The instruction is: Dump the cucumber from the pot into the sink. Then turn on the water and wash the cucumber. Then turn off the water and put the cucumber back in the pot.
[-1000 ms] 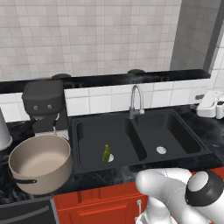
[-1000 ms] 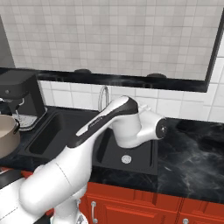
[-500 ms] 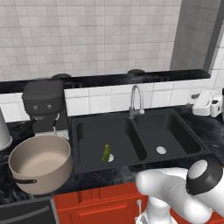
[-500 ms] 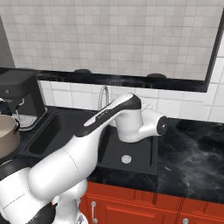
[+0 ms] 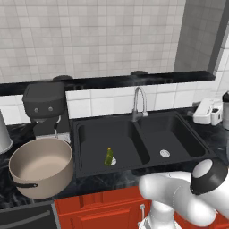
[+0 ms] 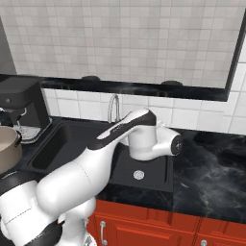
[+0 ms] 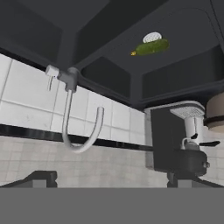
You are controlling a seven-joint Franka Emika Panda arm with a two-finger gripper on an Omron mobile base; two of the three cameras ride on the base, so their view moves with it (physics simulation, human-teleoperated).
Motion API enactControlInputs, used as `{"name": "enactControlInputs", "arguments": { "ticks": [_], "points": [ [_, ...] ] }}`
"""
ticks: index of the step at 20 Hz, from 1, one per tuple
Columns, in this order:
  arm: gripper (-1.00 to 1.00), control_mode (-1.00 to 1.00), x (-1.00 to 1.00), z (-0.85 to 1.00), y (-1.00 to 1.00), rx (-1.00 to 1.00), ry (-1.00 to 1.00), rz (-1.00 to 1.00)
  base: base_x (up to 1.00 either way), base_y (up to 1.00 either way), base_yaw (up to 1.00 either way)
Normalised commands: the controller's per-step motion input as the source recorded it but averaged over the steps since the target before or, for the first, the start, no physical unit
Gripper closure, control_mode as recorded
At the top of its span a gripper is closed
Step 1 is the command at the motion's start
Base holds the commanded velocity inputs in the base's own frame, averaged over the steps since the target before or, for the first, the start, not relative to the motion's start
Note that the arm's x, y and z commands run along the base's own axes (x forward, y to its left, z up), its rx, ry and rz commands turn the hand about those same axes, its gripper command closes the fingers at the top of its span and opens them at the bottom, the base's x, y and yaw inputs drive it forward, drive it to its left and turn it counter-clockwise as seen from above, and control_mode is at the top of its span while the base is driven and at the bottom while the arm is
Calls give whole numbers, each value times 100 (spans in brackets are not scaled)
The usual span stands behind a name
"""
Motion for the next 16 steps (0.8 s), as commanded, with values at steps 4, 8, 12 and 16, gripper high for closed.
{"name": "enactControlInputs", "arguments": {
  "ticks": [4,8,12,16],
  "points": [
    [-100,-100,40,-33,14,0,0,0,0,0,0],
    [-100,-100,33,-27,14,0,0,0,0,0,0],
    [-100,-100,26,-22,13,0,0,0,0,0,0],
    [-100,-100,26,-19,22,0,0,0,0,0,0]
  ]
}}
